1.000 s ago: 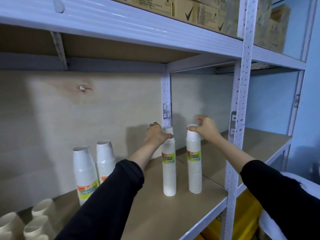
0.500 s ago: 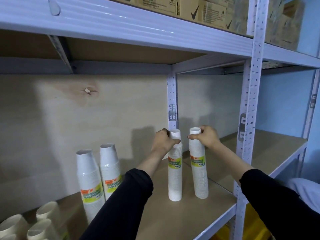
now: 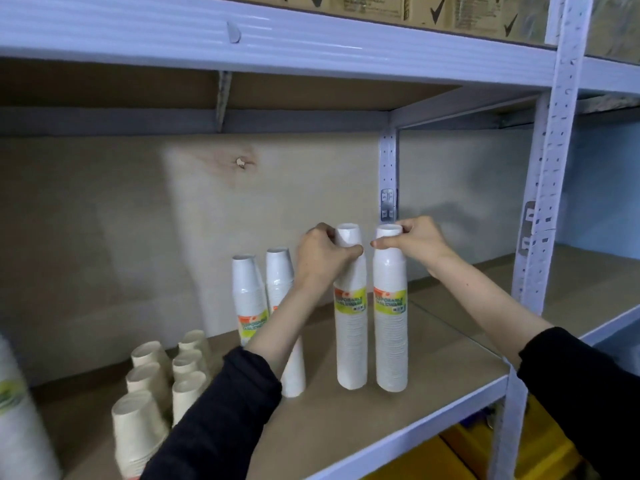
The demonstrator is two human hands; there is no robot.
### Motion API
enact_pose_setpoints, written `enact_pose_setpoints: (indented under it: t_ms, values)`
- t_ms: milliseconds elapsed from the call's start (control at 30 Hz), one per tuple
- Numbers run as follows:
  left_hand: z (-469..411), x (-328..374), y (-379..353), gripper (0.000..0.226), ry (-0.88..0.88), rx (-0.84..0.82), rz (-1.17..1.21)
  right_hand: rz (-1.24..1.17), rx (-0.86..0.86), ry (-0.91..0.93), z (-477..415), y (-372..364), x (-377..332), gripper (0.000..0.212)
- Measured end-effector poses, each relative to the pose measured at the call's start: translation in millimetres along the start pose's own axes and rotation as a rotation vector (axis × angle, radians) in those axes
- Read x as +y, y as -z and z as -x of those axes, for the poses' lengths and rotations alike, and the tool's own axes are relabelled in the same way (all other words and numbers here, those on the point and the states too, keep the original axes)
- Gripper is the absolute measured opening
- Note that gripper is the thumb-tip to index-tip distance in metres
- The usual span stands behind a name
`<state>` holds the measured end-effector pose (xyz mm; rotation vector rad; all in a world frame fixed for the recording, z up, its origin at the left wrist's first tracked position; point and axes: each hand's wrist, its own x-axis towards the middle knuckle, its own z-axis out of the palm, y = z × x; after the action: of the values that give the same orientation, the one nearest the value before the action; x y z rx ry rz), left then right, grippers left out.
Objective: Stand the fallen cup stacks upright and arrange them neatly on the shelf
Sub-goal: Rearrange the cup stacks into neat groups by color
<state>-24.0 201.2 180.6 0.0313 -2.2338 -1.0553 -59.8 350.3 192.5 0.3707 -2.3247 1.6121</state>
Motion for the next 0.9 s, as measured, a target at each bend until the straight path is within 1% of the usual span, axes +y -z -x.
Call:
enact_pose_setpoints:
  t_ms: [67, 133, 167, 233, 267, 367, 467, 533, 633, 667, 733, 767, 833, 900]
  values:
    - [8, -4, 20, 0.037, 0.000, 0.031, -0.031, 0.003, -0.041, 0.005, 8, -12, -7, 0.030]
    - [16, -10, 38, 0.038, 0.015, 0.054, -0.063, 0.023, -0.086, 0.004, 15, -26, -12, 0.020]
    - [20, -13, 47, 0.038, 0.017, 0.066, -0.077, 0.015, -0.109, 0.004, 18, -34, -15, 0.020]
    - [26, -20, 63, 0.038, 0.023, 0.089, -0.120, -0.027, -0.152, 0.014, 23, -49, -19, 0.028]
    - [29, -24, 70, 0.039, 0.032, 0.101, -0.147, -0.047, -0.173, 0.024, 26, -57, -22, 0.029]
    - [34, -35, 86, 0.041, 0.071, 0.135, -0.190, -0.063, -0.239, 0.054, 31, -78, -29, 0.020]
    - [38, -44, 94, 0.041, 0.087, 0.164, -0.251, -0.049, -0.279, 0.059, 34, -99, -31, 0.033]
    - [40, -51, 96, 0.042, 0.091, 0.162, -0.279, -0.049, -0.292, 0.059, 36, -110, -29, 0.036]
    - [42, -62, 94, 0.044, 0.113, 0.144, -0.295, -0.081, -0.302, 0.046, 36, -120, -22, 0.026]
    - [43, -65, 94, 0.045, 0.123, 0.138, -0.295, -0.102, -0.303, 0.043, 35, -121, -20, 0.027]
    - [45, -71, 93, 0.047, 0.144, 0.127, -0.286, -0.124, -0.306, 0.046, 36, -123, -17, 0.041]
    - [45, -73, 93, 0.048, 0.149, 0.123, -0.271, -0.126, -0.305, 0.057, 37, -123, -16, 0.043]
    - [43, -77, 97, 0.050, 0.156, 0.102, -0.228, -0.112, -0.305, 0.085, 39, -124, -13, 0.044]
    - [39, -80, 102, 0.054, 0.175, 0.035, -0.193, -0.099, -0.329, 0.101, 42, -123, -7, 0.042]
